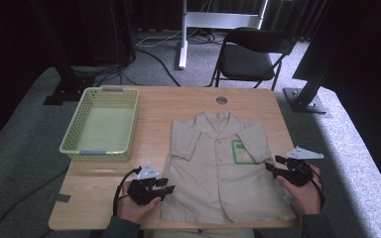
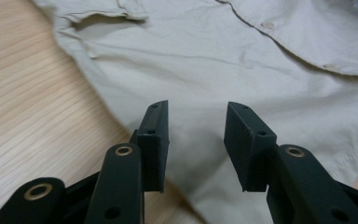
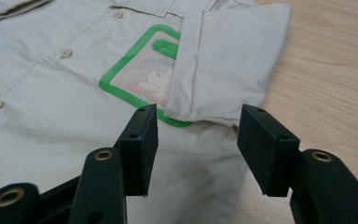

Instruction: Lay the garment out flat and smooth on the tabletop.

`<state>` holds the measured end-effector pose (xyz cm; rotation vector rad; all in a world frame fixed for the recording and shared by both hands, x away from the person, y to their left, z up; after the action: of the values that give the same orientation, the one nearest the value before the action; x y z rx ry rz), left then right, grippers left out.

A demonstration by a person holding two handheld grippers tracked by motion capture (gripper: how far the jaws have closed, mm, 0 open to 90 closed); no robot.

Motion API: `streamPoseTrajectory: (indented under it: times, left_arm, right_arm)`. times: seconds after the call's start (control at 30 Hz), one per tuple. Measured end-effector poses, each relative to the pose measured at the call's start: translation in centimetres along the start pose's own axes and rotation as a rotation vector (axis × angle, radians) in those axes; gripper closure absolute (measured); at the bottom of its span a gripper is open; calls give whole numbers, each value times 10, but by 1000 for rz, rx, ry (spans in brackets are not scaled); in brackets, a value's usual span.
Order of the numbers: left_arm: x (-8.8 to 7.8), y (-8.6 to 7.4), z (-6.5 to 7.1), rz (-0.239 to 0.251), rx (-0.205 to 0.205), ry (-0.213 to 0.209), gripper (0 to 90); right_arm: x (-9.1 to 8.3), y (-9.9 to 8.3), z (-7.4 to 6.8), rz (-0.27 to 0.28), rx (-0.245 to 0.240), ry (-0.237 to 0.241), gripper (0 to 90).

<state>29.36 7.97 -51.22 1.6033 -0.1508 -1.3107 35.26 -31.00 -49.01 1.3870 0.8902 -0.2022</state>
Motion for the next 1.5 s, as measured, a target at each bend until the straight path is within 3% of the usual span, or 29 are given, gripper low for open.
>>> streamPoseTrajectory:
  times: [0.27,0.57,0.9,1.13,1.5]
  left_arm:
    - [22,2,4,-57,22,-1,605]
    - [27,4,0,-40,27,16,601]
    - [28,5,-2,-28,19,33,590]
    - [28,5,-3,-20,25,50,582]
    - [30,5,-2,-11,43,76,574]
  right_arm:
    - [27,4,-4,-46,-2,25,474]
    - [53,2,-5,-97,11,38,476]
    - [60,1,-2,-106,26,31,487]
    - [60,1,1,-93,27,12,566]
    - [60,2,1,-84,31,-14,783]
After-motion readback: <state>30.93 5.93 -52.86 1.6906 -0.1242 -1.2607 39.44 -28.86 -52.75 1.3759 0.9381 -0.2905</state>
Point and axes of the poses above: each handheld gripper's, and its own axes: x roughly forward along the jaws, y roughly out of its top, z roughly to its right, the point moved 7 cm from there along x, roughly forward along the jaws, and after that the axes turned 7 degrees about x, right-handed, at the moved point
